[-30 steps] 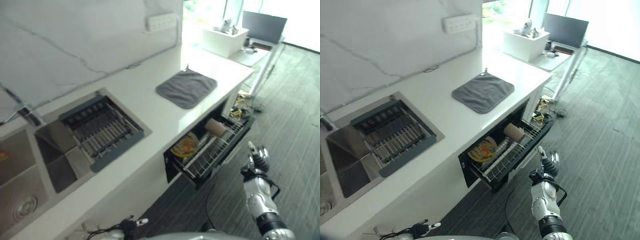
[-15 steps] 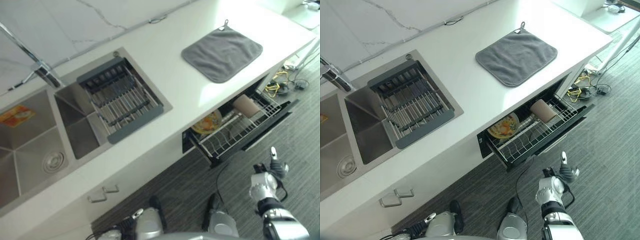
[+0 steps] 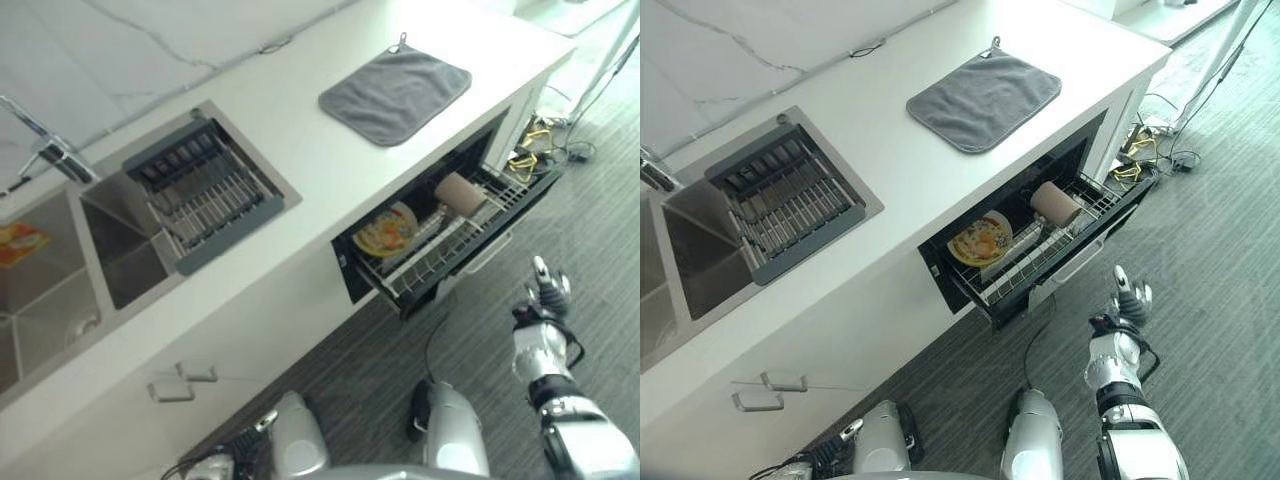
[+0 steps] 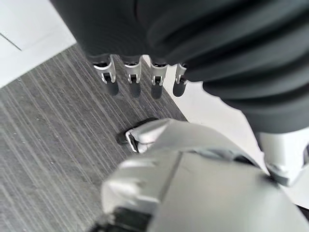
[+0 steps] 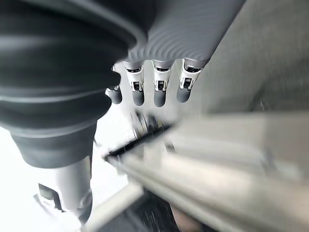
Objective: Place the dishes in the dishwasher.
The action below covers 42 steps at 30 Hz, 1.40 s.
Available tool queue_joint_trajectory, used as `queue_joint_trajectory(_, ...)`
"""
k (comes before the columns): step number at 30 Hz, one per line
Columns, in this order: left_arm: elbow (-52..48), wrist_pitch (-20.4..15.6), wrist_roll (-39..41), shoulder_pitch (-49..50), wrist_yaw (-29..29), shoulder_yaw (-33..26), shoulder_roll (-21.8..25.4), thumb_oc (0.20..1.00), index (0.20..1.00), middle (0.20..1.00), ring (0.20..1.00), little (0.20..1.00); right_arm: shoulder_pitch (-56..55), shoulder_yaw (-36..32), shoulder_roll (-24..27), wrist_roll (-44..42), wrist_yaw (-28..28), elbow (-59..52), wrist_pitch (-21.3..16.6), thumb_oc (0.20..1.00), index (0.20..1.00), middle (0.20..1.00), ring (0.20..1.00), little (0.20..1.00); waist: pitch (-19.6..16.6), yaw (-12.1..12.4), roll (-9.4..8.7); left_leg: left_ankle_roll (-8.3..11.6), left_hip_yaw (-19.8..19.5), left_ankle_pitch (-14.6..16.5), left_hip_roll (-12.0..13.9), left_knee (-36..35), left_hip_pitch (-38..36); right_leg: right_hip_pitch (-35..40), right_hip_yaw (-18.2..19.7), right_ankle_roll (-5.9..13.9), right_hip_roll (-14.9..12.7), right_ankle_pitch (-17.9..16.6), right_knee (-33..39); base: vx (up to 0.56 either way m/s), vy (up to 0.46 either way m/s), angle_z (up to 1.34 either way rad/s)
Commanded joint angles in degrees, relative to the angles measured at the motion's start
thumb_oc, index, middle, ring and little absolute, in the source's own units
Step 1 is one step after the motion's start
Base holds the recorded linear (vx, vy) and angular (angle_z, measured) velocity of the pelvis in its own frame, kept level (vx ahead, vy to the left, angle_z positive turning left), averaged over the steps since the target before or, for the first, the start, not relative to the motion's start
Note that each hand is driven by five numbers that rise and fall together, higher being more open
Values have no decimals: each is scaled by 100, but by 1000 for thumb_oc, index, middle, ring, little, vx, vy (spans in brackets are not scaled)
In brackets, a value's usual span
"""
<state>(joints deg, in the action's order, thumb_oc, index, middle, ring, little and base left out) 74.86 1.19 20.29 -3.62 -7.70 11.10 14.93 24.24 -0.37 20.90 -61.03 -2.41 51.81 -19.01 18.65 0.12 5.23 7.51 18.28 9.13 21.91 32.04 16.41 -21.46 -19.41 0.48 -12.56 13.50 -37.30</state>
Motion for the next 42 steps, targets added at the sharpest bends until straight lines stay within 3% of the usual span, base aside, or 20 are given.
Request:
queue_joint_trajectory(1, 102, 76, -3, 152, -128, 193, 151, 1000, 1000, 1000, 1000, 1000, 64, -116, -117, -456, 911, -320, 521, 1000, 1000, 1000, 1000, 1000, 101, 29, -240, -18, 162, -788, -283, -469, 323, 806, 75, 139, -8, 481, 312, -3, 5, 4)
queue_joint_trajectory(7, -21, 120, 47, -30, -224, 262, 255, 1000, 1000, 1000, 1000, 1000, 835, -64, 323, -347, 1566, -184, 1176, 1000, 1000, 1000, 1000, 1000, 338, 156, -173, -46, 94, -786, -353, -370, 591, 396, 64, 159, -173, 538, -52, -41, 44, 6)
queue_joint_trajectory(16, -168, 223, 149, -268, -253, 383, 376, 1000, 1000, 1000, 1000, 1000, 1846, 312, 797, -89, 1773, 91, 1544, 1000, 1000, 1000, 1000, 1000, 636, 367, -115, -119, 27, -694, -503, -496, 759, 57, 24, 251, -383, 475, -208, -46, 61, 13)
queue_joint_trajectory(24, -312, 219, 252, -419, -264, 505, 451, 1000, 1000, 1000, 1000, 1000, 2628, 667, 1058, 160, 1753, -36, 1533, 1000, 1000, 1000, 1000, 1000, 881, 543, -102, -241, -27, -488, -795, -789, 687, -111, 10, 382, -506, 373, -229, -27, 71, 14)
queue_joint_trajectory(27, -381, 231, 286, -447, -250, 583, 437, 1000, 1000, 1000, 1000, 1000, 2899, 846, 1124, 470, 1723, -202, 1617, 1000, 1000, 1000, 1000, 1000, 952, 609, -104, -260, -62, -506, -857, -935, 608, -93, -6, 442, -556, 260, -85, 6, 105, 12)
queue_joint_trajectory(30, -362, 421, 201, -549, 160, 684, 451, 1000, 1000, 1000, 1000, 1000, 3418, 1096, 1230, 756, 1603, -16, 1561, 1000, 1000, 1000, 1000, 1000, 1016, 715, -77, -243, -93, -554, -904, -1099, 525, -80, -37, 523, -625, 121, 85, 2, 110, 9)
queue_joint_trajectory(35, -331, 514, 40, -571, 339, 686, 439, 1000, 1000, 1000, 1000, 1000, 3981, 1279, 1301, 709, 1442, 281, 1461, 1000, 1000, 1000, 1000, 1000, 1056, 904, -61, -264, -147, -581, -1032, -1290, 398, 10, -133, 634, -738, -47, 300, 31, 73, 12)
queue_joint_trajectory(42, -399, 542, 625, -637, 466, 576, 496, 1000, 1000, 1000, 1000, 1000, 4454, 1336, 1270, 794, 1299, 239, 1420, 1000, 1000, 1000, 1000, 1000, 1111, 1076, -33, -285, -150, -668, -1150, -1578, 292, 139, -340, 856, -883, -403, 759, 3, 76, 10)
